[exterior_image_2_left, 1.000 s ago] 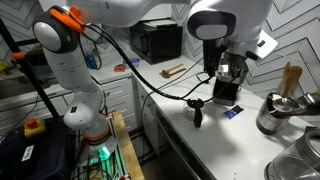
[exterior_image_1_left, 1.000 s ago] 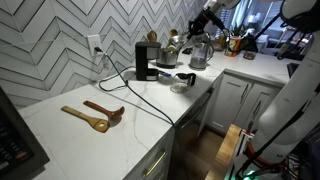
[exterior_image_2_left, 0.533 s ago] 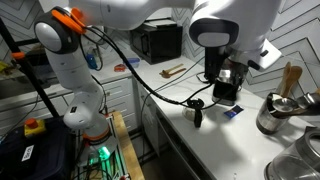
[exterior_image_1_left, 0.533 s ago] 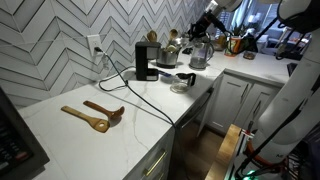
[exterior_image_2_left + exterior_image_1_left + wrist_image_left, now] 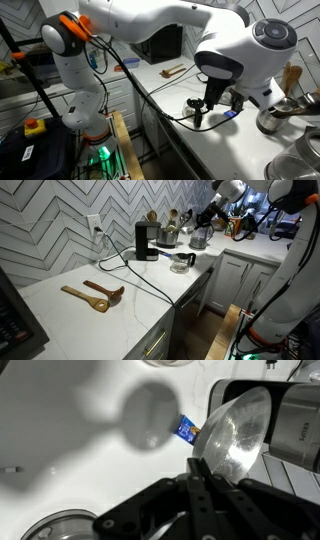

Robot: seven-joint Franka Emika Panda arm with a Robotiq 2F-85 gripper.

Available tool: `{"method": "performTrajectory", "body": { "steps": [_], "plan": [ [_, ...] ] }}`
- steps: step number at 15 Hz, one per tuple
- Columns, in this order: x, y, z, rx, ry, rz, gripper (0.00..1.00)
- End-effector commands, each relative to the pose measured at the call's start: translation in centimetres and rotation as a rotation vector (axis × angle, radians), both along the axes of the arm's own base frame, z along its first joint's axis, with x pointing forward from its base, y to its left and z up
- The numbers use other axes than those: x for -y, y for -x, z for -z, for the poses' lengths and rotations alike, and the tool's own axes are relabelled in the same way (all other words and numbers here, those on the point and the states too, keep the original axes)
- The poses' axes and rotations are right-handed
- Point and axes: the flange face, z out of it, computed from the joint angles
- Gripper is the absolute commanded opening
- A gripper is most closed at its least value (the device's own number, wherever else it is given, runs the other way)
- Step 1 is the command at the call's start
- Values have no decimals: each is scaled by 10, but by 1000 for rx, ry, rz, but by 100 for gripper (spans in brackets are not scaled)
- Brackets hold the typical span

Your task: Remove the silver plate from the coffee maker and put it on its drip tray

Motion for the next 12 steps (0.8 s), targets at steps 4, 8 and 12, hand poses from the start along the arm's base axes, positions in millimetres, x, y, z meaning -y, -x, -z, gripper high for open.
{"method": "performTrajectory", "body": {
  "steps": [4, 8, 12],
  "plan": [
    [1, -23, 70, -5, -110, 11, 0],
    [-7, -48, 95, -1, -93, -9, 0],
    [-25, -73, 114, -11, -64, -73, 0]
  ]
}}
